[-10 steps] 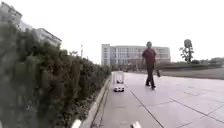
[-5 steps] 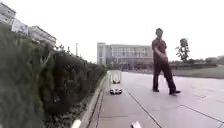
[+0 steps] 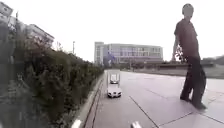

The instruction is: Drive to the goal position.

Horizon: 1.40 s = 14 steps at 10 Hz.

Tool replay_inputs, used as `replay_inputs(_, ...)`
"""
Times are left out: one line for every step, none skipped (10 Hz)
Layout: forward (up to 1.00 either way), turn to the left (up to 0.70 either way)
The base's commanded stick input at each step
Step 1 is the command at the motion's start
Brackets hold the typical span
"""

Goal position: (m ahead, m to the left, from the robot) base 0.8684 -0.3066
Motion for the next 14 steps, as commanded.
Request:
replay_inputs(0.70,0.00)
replay_inputs(0.70,0.00)
replay_inputs(0.70,0.00)
replay_inputs(0.60,0.00)
replay_inputs(0.45,0.00)
replay_inputs(0.45,0.00)
replay_inputs(0.45,0.00)
replay_inputs(0.45,0.00)
replay_inputs(0.16,0.00)
replay_inputs(0.00,0.00)
replay_inputs(0.00,0.00)
replay_inputs(0.00,0.00)
replay_inputs(0.00,0.00)
replay_inputs(0.00,0.00)
